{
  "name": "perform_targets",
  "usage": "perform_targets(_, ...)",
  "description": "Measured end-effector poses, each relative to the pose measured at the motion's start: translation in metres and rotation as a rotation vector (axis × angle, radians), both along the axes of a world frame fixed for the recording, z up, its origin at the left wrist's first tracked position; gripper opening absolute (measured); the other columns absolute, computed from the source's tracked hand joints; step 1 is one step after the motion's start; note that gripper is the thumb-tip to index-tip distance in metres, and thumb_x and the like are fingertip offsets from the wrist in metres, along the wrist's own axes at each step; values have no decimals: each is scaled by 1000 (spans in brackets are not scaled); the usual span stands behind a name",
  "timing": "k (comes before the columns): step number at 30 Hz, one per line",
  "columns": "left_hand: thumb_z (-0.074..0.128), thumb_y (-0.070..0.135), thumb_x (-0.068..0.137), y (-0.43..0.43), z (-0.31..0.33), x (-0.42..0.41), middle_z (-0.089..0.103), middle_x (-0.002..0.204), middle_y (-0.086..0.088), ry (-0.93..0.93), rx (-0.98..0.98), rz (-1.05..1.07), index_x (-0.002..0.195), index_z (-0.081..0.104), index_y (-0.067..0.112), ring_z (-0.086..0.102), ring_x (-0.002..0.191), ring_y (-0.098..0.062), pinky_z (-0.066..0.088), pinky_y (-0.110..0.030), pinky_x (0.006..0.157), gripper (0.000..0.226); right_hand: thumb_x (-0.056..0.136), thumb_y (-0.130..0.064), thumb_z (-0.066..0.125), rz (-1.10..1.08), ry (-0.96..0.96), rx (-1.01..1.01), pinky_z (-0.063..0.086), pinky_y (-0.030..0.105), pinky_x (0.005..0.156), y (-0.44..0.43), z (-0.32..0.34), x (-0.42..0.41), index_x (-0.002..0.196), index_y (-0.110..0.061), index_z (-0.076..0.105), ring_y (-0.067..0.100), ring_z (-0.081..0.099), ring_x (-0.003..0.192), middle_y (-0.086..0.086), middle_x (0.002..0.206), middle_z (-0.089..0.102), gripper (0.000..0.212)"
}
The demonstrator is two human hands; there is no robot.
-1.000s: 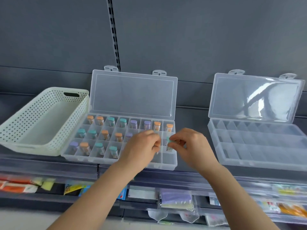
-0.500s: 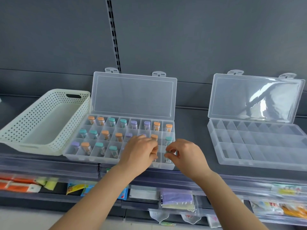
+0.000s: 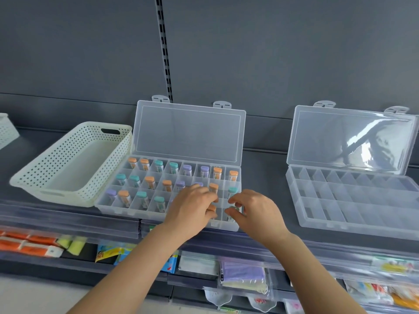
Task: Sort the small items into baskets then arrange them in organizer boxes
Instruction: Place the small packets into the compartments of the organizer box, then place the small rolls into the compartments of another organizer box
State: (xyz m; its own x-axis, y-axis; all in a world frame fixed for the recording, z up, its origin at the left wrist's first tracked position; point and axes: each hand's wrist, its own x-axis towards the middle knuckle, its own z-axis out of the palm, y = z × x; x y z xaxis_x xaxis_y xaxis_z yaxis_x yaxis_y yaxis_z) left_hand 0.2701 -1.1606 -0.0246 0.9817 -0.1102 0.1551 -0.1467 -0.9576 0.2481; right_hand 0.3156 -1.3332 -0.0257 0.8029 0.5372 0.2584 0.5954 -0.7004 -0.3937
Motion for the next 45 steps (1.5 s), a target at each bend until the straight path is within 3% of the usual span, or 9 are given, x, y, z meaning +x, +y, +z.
perform_targets(4, 55, 42, 93, 7, 8, -8, 58, 126, 7, -26, -24, 43, 125, 60, 23, 49, 118, -11, 38, -25, 97, 37, 87, -35, 64, -17, -49, 47, 52, 26, 62, 6, 3, 1, 109, -20, 68, 14, 62, 71, -3, 88, 68, 26)
perform_targets(10, 54, 35, 94, 54, 31, -31, 59, 119, 8, -146, 67, 198, 123, 60, 24, 49, 113, -12, 39, -27, 95, 32, 78, -20, 75, 44, -174, 62, 55, 40, 66, 58, 22, 5, 100, -13, 71, 31, 65, 77, 8, 90, 69, 24)
perform_targets(13, 55, 33, 93, 96, 42, -50, 59, 119, 3, -147, 155, 313, 120, 62, 21, 49, 114, -18, 41, -34, 93, 31, 78, -22, 74, 116, -191, 6, 53, 43, 75, 101, 35, 2, 109, -12, 68, 35, 64, 88, 10, 101, 67, 33)
perform_targets(17, 56, 31, 90, 159, 51, -82, 59, 118, -2, -72, 264, 480, 119, 61, 17, 49, 112, -24, 42, -38, 89, 32, 89, -32, 59, 272, -145, -106, 44, 40, 94, 170, 47, -10, 132, -15, 50, 31, 51, 114, 9, 123, 56, 47)
perform_targets(22, 57, 21, 86, 245, 54, -132, 59, 112, -5, -48, 329, 634, 113, 62, 15, 52, 107, -26, 46, -39, 84, 28, 91, -38, 54, 401, -176, -206, 36, 39, 102, 269, 56, -36, 140, -21, 38, 26, 43, 124, 4, 135, 47, 54)
perform_targets(26, 53, 22, 88, 319, 51, -169, 56, 117, -2, -7, 377, 723, 119, 59, 19, 49, 113, -24, 42, -36, 87, 31, 91, -40, 53, 474, -211, -234, 36, 39, 103, 352, 58, -65, 139, -21, 39, 25, 44, 123, 4, 135, 47, 53)
perform_targets(37, 53, 17, 87, 490, 43, -241, 55, 108, -4, 115, 341, 843, 118, 59, 17, 50, 107, -23, 47, -35, 87, 31, 90, -36, 54, 575, -186, -312, 40, 36, 91, 542, 47, -121, 126, -18, 51, 26, 49, 113, 6, 123, 53, 40)
perform_targets(45, 52, 14, 88, 591, 37, -237, 54, 110, -4, 131, 295, 909, 123, 57, 18, 49, 107, -22, 45, -34, 83, 36, 93, -31, 49, 569, -163, -326, 40, 39, 95, 649, 38, -107, 136, -18, 43, 27, 47, 117, 8, 126, 52, 45)
